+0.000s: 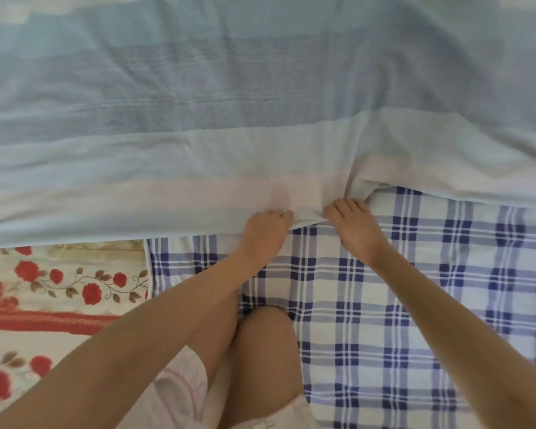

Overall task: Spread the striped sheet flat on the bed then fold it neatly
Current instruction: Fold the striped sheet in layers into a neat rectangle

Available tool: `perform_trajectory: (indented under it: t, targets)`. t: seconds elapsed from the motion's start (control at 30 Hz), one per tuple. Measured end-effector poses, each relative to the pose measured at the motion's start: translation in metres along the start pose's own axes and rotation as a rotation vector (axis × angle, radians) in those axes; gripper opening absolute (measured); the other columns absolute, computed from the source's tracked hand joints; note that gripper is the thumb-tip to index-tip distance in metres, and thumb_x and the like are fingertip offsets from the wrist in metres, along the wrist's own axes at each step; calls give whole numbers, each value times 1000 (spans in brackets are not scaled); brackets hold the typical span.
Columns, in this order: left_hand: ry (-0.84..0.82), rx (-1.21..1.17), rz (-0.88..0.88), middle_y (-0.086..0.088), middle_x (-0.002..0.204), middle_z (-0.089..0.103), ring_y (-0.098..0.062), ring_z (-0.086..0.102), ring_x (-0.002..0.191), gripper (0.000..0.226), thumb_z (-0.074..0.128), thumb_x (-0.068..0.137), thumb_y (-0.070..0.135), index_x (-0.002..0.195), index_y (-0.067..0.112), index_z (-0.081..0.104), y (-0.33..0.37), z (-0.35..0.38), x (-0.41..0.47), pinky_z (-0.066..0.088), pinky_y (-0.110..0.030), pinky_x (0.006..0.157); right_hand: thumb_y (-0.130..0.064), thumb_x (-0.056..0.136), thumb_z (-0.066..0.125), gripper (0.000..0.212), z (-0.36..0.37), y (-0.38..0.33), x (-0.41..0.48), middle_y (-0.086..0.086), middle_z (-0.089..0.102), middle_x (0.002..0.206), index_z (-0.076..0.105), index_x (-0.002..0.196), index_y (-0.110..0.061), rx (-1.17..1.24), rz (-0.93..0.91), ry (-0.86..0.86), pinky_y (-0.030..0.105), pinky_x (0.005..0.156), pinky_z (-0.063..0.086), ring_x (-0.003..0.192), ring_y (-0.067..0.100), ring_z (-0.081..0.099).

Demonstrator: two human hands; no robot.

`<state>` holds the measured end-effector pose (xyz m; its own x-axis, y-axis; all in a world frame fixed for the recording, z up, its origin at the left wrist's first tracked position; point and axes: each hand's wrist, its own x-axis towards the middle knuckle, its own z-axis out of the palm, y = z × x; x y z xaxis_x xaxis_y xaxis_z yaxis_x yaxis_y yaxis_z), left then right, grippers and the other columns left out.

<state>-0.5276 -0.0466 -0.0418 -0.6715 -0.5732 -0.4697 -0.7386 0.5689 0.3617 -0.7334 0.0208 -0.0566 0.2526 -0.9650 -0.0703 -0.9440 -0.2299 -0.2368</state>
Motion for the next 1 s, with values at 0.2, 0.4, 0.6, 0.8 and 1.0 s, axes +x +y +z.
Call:
perform_trajectory:
  t: [0.2, 0.4, 0.6, 0.8, 1.0]
  targets:
    - [-78, 63, 13, -15, 88, 63, -28, 61, 63, 57, 72, 56, -13, 111, 0, 60, 4, 30, -13, 48, -32, 47, 17, 56, 63, 41, 15, -7, -14, 15, 61, 83, 63, 95, 2, 70, 82, -114, 35, 63, 49, 66, 32, 61]
    - [29, 164, -150, -22, 114, 58, -38, 56, 100, 51, 55, 62, -15, 112, -3, 57, -13, 14, -5, 48, -41, 67, 2, 67, 56, 43, 28, 19, -16, 15, 60, 102, 60, 109, -5, -303, 204, 41, 40, 93, 38, 96, 30, 53]
    - [-194, 148, -194, -14, 121, 51, -28, 49, 111, 40, 47, 83, -8, 121, 2, 49, -17, 8, 10, 42, -33, 76, 2, 68, 47, 35, 3, 71, -2, 13, 57, 104, 57, 99, -10, -436, 485, 183, 39, 91, 34, 99, 29, 45]
    - [-177, 202, -85, -9, 118, 53, -25, 53, 104, 38, 49, 88, 4, 126, 7, 46, 0, 2, 24, 38, -31, 66, 15, 62, 63, 33, -16, 111, -6, 22, 59, 82, 59, 92, 2, -211, 465, 15, 40, 53, 50, 64, 36, 60]
    - [-320, 323, -50, -3, 97, 63, -22, 62, 89, 21, 52, 86, 6, 103, 12, 61, 19, 0, 46, 43, -27, 66, 16, 53, 71, 41, -35, 152, -65, 18, 64, 85, 65, 90, 2, -239, 249, -217, 30, 39, 48, 56, 32, 62]
